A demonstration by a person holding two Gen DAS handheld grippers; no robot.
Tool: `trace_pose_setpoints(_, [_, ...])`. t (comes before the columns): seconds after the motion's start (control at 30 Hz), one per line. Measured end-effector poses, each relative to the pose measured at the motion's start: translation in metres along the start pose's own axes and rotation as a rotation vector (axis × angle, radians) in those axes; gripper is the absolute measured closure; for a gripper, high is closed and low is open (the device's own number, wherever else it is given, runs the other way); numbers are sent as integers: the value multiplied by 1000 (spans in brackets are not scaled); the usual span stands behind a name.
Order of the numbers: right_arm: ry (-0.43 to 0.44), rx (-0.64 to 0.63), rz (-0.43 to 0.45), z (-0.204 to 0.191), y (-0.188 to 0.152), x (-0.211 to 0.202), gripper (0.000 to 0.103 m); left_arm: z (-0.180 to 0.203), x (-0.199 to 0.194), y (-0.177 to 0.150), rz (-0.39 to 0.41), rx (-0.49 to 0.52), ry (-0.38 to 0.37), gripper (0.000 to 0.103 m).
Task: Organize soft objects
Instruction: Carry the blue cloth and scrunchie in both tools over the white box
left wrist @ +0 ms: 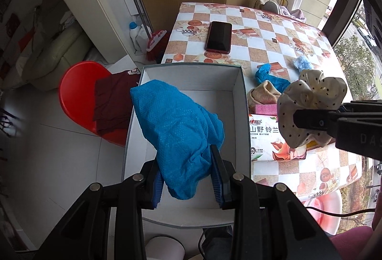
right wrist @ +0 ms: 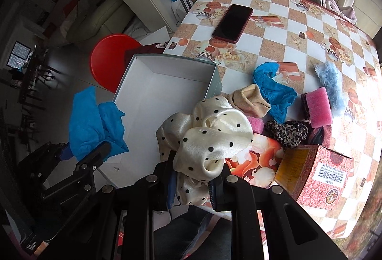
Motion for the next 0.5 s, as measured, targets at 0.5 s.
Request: trace_pose_setpoints(0.5, [-7,-78,-39,-34,4,17,80,-36,9,-14,-34,-95,-4,66])
Point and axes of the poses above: each gripper's, at about its wrist camera, not at the fingertips, and x roughly the way its jaws point, z to its right, y to its top, the point moved 1 cm from there along x, roughly the way its jaws point, and after that the axes turned 9 degrees about -z, right-handed, at the moved point
